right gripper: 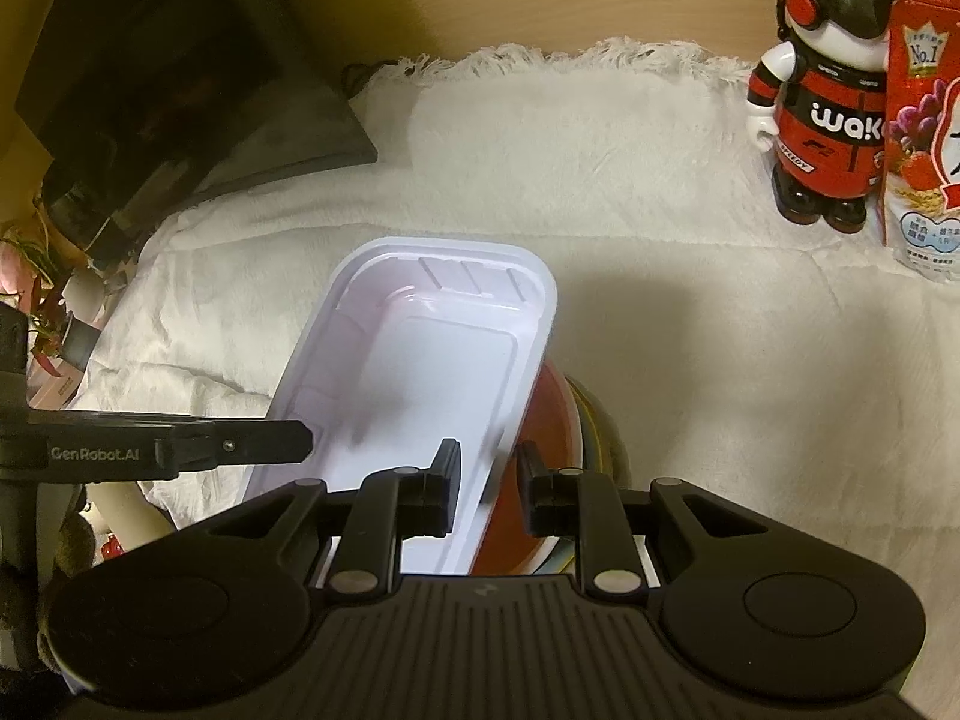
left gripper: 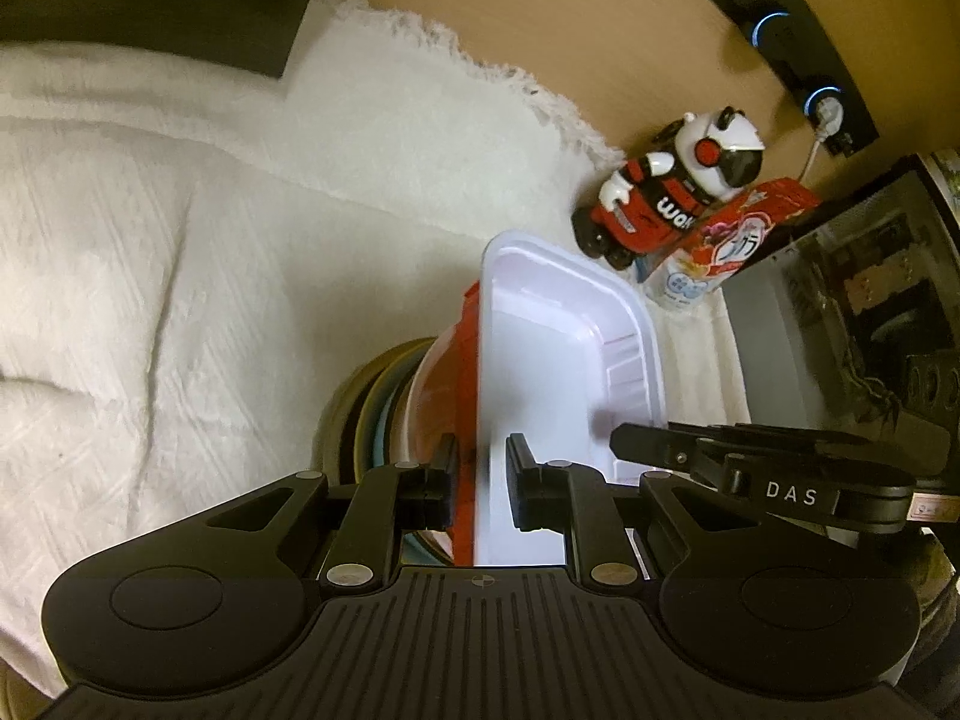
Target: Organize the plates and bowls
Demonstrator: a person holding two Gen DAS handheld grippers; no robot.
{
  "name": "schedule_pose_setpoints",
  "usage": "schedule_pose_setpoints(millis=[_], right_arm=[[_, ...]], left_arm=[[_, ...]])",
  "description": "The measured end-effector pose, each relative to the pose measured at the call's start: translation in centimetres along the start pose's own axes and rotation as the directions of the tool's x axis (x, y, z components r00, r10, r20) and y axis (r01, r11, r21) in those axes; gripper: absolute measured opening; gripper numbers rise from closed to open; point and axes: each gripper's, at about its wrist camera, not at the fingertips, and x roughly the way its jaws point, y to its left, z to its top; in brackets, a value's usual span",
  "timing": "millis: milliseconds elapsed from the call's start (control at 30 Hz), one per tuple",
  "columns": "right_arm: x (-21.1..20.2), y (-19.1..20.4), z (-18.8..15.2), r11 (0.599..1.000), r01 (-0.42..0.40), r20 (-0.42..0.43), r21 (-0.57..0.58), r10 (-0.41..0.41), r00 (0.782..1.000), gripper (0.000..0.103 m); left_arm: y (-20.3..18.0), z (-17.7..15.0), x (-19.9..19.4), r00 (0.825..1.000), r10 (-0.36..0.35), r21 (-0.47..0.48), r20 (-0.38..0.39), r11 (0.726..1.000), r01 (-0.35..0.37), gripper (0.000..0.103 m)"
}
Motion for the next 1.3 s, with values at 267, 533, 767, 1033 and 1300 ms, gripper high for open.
schedule_pose_setpoints(millis=[267,533,767,1033,1300], right_arm=[[-1.9,-0.5,-0.7,0.998,0.009,0.067,0.068,-0.013,0.998,0.022],[-4.7,1.5,-3.8,0.993,0.12,0.242,0.008,-0.118,0.963,0.024],[-8.1,1.3,-9.1,0.988,0.152,0.4,0.016,-0.146,0.905,0.033],[-10.2,1.8,-16.5,0.985,0.154,0.415,-0.078,-0.109,0.903,0.039],[-10.7,2.5,-21.3,0.992,0.119,0.362,-0.047,-0.095,0.927,0.047]], left_arm=[[0.3,-0.3,-2.3,0.998,-0.012,0.011,0.056,1.0,0.012,0.019],[0.6,-2.7,-4.9,0.977,-0.02,0.054,0.214,0.999,0.009,0.019],[-1.5,-9.3,-7.1,0.909,0.011,0.128,0.416,0.989,-0.07,0.018],[-8.0,-19.2,-8.9,0.831,0.13,0.164,0.54,0.953,-0.256,0.015],[-10.6,-22.3,-7.2,0.88,0.197,0.2,0.431,0.931,-0.306,0.015]])
